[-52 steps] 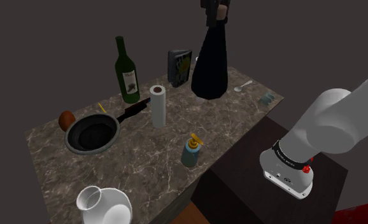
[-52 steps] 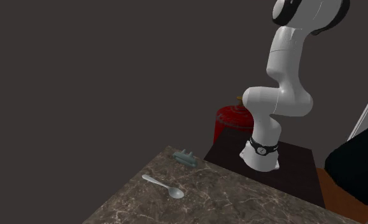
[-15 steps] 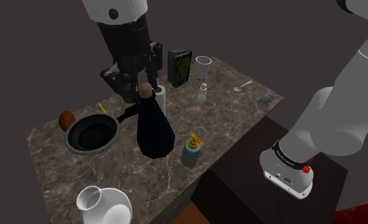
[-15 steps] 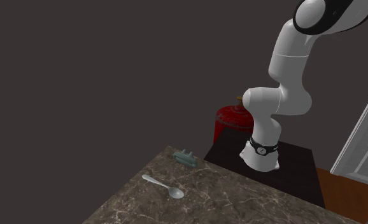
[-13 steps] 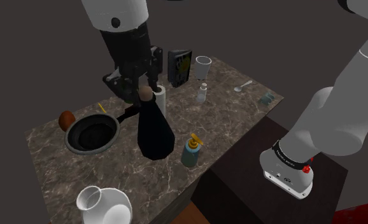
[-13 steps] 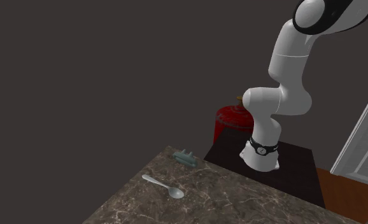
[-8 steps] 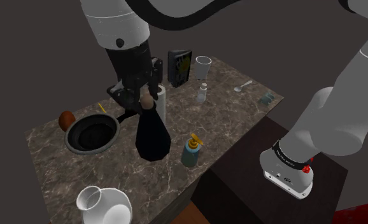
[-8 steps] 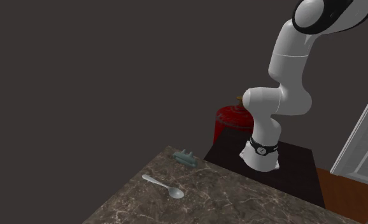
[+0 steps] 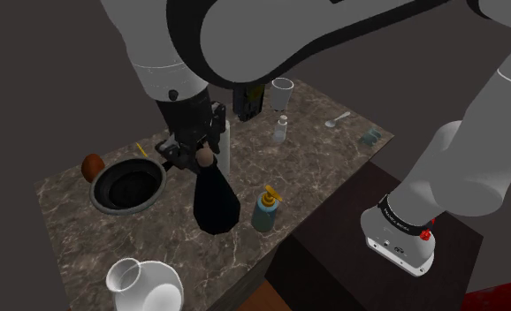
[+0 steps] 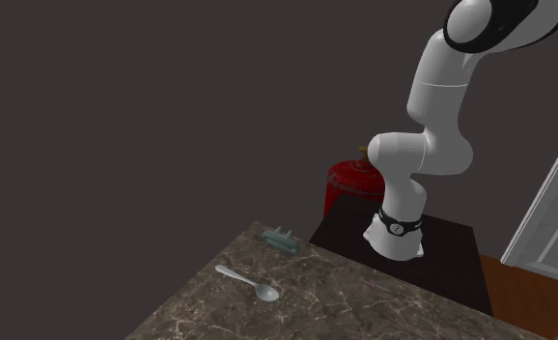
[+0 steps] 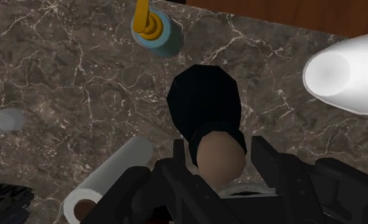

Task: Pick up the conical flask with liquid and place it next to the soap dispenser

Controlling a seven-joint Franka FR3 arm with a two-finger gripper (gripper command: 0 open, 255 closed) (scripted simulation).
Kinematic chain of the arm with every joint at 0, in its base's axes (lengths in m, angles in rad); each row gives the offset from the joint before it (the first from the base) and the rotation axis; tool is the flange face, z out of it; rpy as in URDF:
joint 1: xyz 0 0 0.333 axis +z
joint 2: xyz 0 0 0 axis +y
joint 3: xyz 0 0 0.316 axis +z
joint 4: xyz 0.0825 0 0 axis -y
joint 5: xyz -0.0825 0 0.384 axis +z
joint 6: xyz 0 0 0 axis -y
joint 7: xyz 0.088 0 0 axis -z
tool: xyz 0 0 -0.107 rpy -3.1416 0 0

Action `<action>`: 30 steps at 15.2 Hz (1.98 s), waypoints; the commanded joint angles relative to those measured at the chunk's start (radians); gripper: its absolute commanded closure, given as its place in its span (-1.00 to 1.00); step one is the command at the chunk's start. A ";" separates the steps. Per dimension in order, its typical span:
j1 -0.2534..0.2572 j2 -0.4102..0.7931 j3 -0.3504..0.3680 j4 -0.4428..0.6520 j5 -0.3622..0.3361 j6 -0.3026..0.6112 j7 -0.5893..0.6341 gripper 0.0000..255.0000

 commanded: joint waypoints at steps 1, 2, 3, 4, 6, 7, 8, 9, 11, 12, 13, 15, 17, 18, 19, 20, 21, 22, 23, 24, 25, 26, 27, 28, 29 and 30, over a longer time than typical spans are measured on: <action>0.000 0.003 -0.001 -0.021 -0.003 0.025 0.003 1.00; 0.000 0.006 -0.001 -0.031 -0.005 0.038 0.004 1.00; 0.000 0.009 -0.001 -0.042 -0.007 0.051 0.006 1.00; 0.001 0.012 -0.001 -0.052 -0.009 0.063 0.008 1.00; 0.001 0.020 -0.002 -0.071 -0.015 0.088 0.013 1.00; 0.002 0.024 -0.003 -0.080 -0.017 0.101 0.015 1.00; 0.003 0.028 -0.003 -0.091 -0.021 0.115 0.018 1.00; 0.002 0.028 -0.003 -0.091 -0.021 0.115 0.018 1.00; 0.003 0.028 -0.003 -0.091 -0.021 0.115 0.018 1.00; 0.003 0.028 -0.003 -0.091 -0.021 0.115 0.018 1.00; 0.003 0.028 -0.003 -0.091 -0.021 0.115 0.018 1.00; 0.003 0.028 -0.003 -0.091 -0.021 0.115 0.018 1.00; 0.002 0.027 -0.004 -0.094 -0.020 0.117 0.017 -1.00; 0.002 0.029 -0.004 -0.093 -0.022 0.118 0.017 -1.00; 0.002 0.030 -0.004 -0.094 -0.022 0.119 0.018 -1.00; 0.003 0.030 -0.004 -0.093 -0.022 0.119 0.018 -1.00; 0.002 0.029 -0.004 -0.094 -0.021 0.119 0.018 -1.00; 0.003 0.028 -0.003 -0.091 -0.021 0.115 0.018 -1.00; 0.004 0.025 -0.002 -0.061 -0.017 0.082 0.015 -1.00; 0.005 0.023 0.000 -0.029 -0.015 0.049 0.014 -1.00; 0.007 0.022 0.001 0.004 -0.013 0.016 0.012 -1.00; 0.009 0.023 0.002 0.031 -0.013 -0.011 0.012 -1.00; 0.009 0.023 0.002 0.031 -0.013 -0.011 0.012 -1.00; 0.009 0.023 0.002 0.031 -0.013 -0.011 0.012 -1.00; 0.009 0.023 0.002 0.031 -0.013 -0.011 0.012 -1.00; 0.009 0.023 0.002 0.031 -0.013 -0.011 0.012 -1.00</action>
